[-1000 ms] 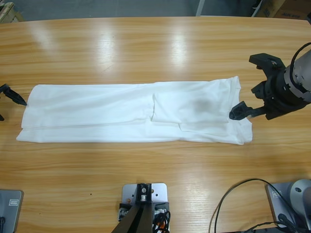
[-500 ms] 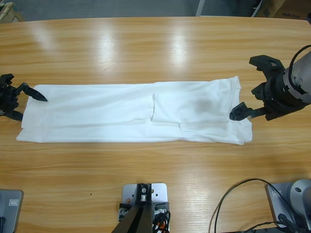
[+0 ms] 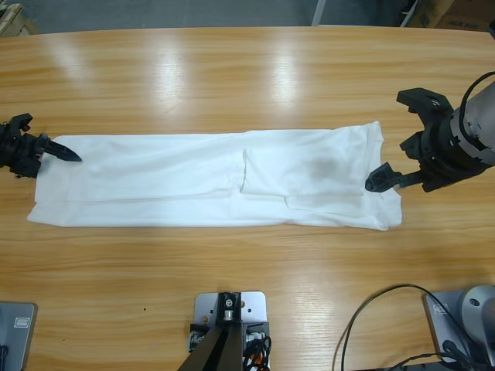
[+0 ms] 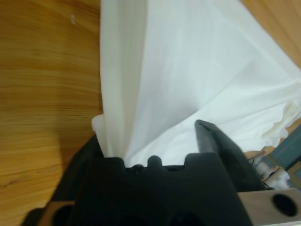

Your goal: Fold clothes

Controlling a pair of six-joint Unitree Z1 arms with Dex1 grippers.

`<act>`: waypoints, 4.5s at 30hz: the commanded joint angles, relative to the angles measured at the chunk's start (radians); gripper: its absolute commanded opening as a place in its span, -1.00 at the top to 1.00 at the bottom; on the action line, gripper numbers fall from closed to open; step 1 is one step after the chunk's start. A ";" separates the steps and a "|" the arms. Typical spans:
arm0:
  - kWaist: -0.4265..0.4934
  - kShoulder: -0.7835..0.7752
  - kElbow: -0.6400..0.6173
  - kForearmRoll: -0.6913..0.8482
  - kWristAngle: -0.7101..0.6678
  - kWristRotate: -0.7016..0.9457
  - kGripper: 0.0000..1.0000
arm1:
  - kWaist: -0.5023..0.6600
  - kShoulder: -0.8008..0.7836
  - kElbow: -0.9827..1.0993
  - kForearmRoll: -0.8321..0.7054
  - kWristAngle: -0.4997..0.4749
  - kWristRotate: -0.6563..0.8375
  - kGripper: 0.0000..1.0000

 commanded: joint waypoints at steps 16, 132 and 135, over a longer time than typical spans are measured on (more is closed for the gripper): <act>-0.112 -0.085 -0.103 0.203 0.144 -0.013 1.00 | -0.007 0.035 0.030 -0.025 0.013 0.006 -1.00; -0.925 0.669 -2.318 0.669 0.039 -0.504 -0.95 | -0.057 -0.009 0.220 -0.167 0.038 -0.025 -1.00; -0.902 0.618 -2.316 0.739 0.035 -0.472 -0.95 | -0.057 -0.037 0.184 -0.151 0.030 -0.058 -1.00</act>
